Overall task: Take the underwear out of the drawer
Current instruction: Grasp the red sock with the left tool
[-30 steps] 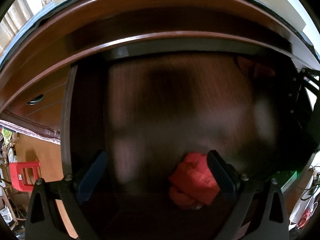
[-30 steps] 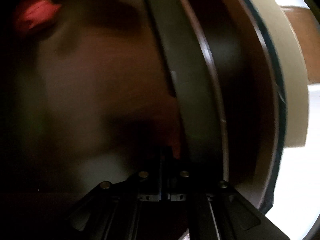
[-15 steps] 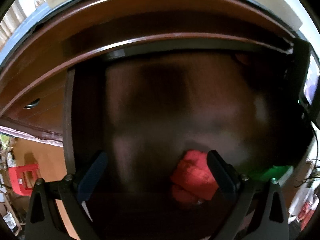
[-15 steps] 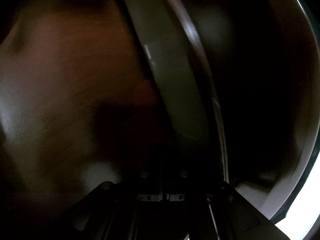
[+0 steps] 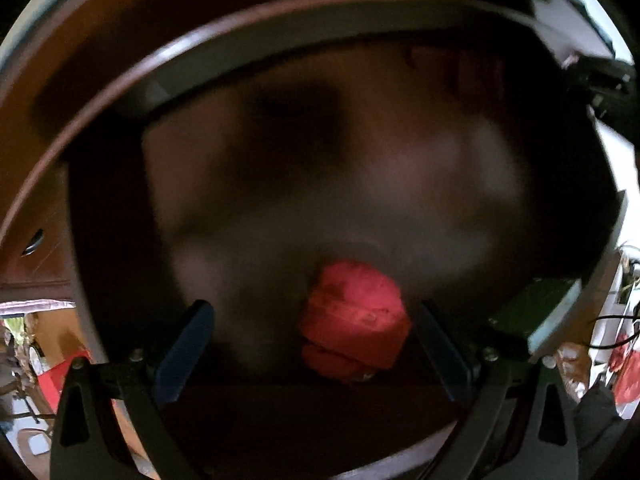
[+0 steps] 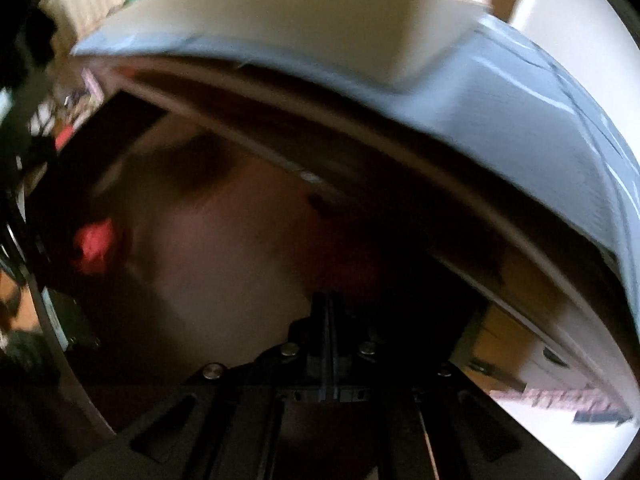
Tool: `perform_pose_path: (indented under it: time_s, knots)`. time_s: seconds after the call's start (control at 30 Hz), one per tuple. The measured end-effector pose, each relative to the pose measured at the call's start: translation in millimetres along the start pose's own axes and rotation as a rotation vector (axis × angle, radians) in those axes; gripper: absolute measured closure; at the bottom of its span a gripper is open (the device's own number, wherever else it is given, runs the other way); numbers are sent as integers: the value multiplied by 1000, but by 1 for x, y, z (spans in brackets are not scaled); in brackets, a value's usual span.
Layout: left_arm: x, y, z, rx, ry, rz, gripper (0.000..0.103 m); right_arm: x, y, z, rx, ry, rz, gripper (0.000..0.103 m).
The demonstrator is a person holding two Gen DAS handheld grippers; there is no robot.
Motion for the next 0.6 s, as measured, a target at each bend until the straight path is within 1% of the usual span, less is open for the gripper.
perform_pose_path:
  time_s: [0.03,0.1,0.2,0.23,0.27,0.3,0.33,0.37,0.4,0.43,0.47,0.5,0.53,0.57,0.6]
  knots:
    - [0,-3,1,13,10,-23,2,-7,-9,-3,-14,-26,8,100]
    - [-2,-9,2,37,19,-56,2,-12,-11,-4,-26,-62,29,100]
    - [0,-16,2,69,27,-92,1,-18,-13,-14,-24,-48,35,100]
    - [1,-17,2,76,31,-97,1,-13,-20,-11,-27,-43,41,100]
    - [3,-18,5,78,33,-100,1,-13,-18,-8,-31,-37,41,100]
    - [4,-18,9,79,34,-105,3,-11,-29,-8,-35,-27,37,100]
    - [2,-18,8,81,43,-118,7,-10,-27,-4,-43,-12,31,100]
    - [3,-22,6,91,49,-112,24,-8,-25,0,-49,7,27,100]
    - [6,-26,4,105,48,-108,29,-7,-25,3,-47,30,18,100]
    - [6,-30,3,110,56,-136,31,-7,-27,5,-33,52,3,100]
    - [2,-28,5,102,59,-146,34,-6,-36,6,-16,72,-15,100]
    - [2,-26,5,86,59,-156,43,-5,-47,7,10,96,-29,100]
    - [2,-25,5,75,66,-189,51,2,-54,11,29,107,-31,100]
    - [3,-24,3,65,76,-212,58,3,-56,8,42,111,-31,100]
    - [5,-22,4,44,90,-210,60,3,-58,9,54,115,-32,100]
Point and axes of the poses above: each gripper's, at about its wrist camera, not at the fingertips, and y roughly against the way its jaws point, x to its left, z to its top, the point moved 4 cm from there along -y, roughly the way its jaws point, and after that the axes turned 4 degrees about y, right-handed, at the moved point
